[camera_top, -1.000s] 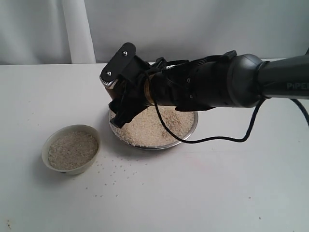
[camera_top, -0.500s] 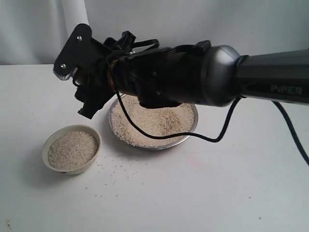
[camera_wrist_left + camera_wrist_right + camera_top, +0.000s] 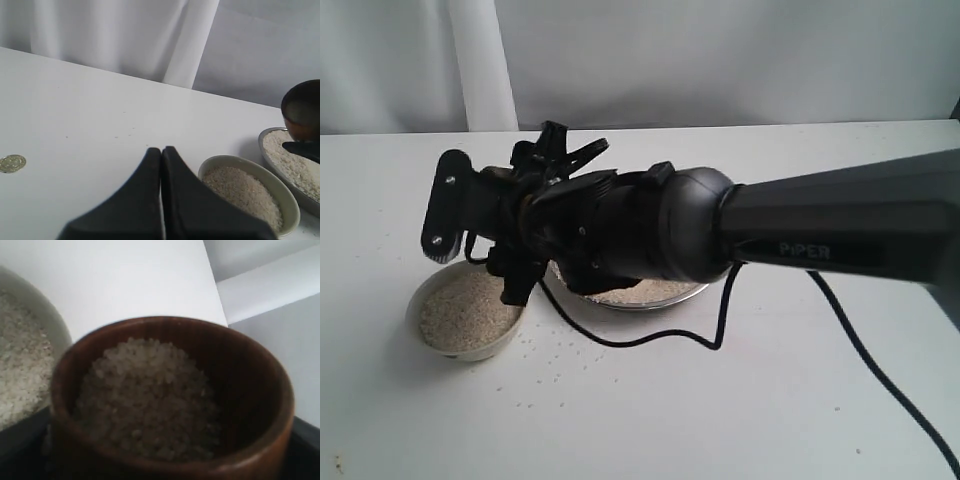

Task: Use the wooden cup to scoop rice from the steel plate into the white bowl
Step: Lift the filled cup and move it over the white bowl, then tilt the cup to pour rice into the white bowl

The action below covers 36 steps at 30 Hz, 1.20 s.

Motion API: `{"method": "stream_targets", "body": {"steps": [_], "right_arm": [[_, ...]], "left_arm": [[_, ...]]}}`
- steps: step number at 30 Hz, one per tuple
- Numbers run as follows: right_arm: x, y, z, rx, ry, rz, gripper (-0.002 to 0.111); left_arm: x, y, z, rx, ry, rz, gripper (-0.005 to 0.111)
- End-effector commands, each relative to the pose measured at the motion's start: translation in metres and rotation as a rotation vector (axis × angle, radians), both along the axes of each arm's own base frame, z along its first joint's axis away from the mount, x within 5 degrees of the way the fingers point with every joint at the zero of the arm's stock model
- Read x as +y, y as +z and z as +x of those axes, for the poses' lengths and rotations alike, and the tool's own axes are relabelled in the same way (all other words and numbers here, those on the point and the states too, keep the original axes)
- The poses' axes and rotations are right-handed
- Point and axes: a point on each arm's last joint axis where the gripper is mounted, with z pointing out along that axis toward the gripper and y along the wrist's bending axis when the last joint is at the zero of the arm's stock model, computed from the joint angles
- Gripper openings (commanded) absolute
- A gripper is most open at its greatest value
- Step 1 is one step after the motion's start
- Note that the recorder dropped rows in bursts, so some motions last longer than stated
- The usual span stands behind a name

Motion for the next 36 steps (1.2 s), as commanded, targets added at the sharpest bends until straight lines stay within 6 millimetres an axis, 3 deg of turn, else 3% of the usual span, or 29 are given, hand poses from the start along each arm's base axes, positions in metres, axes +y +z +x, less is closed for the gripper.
{"method": "stream_targets", "body": {"steps": [1,4,13,36], "right_arm": [[0.008,-0.006,-0.007,-0.080,0.058,-0.125,0.006],[0.015,-0.017,-0.007,-0.133,0.055,-0.216,0.006],[0.042,-0.015,-0.013,-0.289,0.082,-0.410,0.006],[0.045,-0.017,-0.025,-0.398,0.176,-0.687,0.006]], "left_arm": [[0.000,0.002,0.000,-0.015,-0.004,-0.005,0.000],[0.000,0.002,0.000,-0.015,-0.004,-0.005,0.000],[0.000,0.002,0.000,-0.015,-0.004,-0.005,0.000],[0.000,0.002,0.000,-0.015,-0.004,-0.005,0.000]]}}
